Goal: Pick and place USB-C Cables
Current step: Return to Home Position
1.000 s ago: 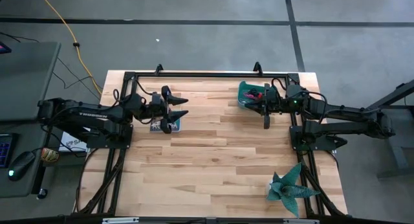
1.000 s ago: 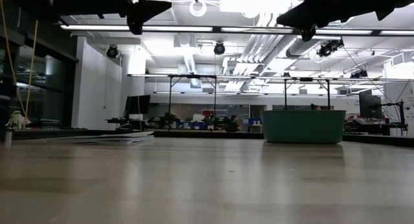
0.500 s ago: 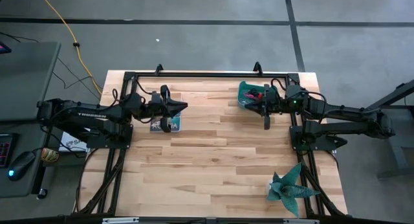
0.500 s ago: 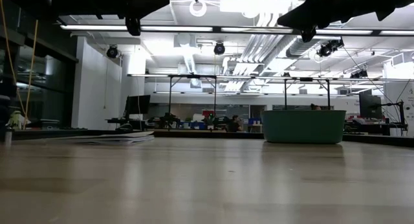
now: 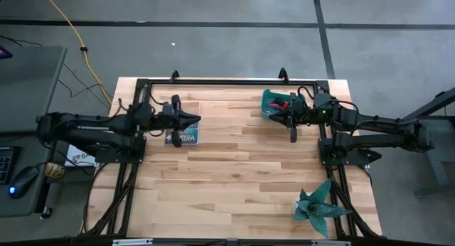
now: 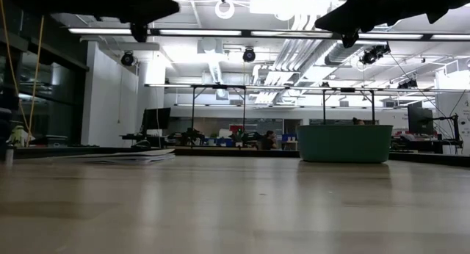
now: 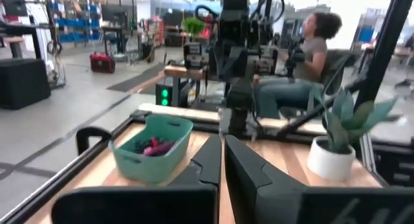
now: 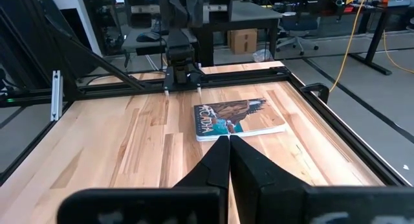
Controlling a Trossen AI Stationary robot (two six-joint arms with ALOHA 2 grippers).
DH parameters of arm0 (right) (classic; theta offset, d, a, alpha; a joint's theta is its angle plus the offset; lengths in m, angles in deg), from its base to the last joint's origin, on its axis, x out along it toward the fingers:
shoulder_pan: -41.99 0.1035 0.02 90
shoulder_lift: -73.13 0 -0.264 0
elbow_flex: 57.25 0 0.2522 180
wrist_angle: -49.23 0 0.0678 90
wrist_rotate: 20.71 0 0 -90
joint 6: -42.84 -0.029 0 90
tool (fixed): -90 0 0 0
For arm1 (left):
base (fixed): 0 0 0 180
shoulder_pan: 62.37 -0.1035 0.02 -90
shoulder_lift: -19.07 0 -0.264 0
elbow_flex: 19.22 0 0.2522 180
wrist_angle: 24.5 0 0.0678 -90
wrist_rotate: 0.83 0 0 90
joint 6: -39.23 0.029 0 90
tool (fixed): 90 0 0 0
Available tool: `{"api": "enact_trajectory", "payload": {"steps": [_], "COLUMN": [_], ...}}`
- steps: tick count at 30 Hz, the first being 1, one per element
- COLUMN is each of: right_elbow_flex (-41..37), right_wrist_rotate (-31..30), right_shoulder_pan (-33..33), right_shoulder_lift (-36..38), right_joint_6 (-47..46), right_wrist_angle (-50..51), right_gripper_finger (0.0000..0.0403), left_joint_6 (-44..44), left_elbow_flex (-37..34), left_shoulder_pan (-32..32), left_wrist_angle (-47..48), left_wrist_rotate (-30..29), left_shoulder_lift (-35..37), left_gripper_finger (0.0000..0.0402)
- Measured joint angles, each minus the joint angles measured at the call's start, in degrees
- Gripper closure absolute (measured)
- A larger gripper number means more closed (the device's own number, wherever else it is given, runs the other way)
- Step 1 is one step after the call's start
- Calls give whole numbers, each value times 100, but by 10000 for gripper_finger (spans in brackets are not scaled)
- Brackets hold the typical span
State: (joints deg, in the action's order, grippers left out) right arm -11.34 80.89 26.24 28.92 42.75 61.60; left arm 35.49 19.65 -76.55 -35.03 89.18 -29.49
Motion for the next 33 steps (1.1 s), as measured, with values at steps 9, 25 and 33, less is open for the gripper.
{"api": "enact_trajectory", "payload": {"steps": [9,25,33], "right_elbow_flex": [0,2,2], "right_wrist_rotate": [0,-2,-5], "right_shoulder_pan": [0,-2,-2], "right_shoulder_lift": [-2,-2,-2], "right_joint_6": [8,-138,-138], "right_wrist_angle": [-2,39,133], "right_gripper_finger": [403,403,403], "left_joint_6": [-240,-809,-640], "left_elbow_flex": [-607,-2449,-2446], "left_shoulder_pan": [-82,369,1032], "left_wrist_angle": [1279,1296,1642], "left_wrist_rotate": [-124,-283,-521], "left_shoulder_lift": [2126,3848,3930], "left_gripper_finger": [401,401,401]}}
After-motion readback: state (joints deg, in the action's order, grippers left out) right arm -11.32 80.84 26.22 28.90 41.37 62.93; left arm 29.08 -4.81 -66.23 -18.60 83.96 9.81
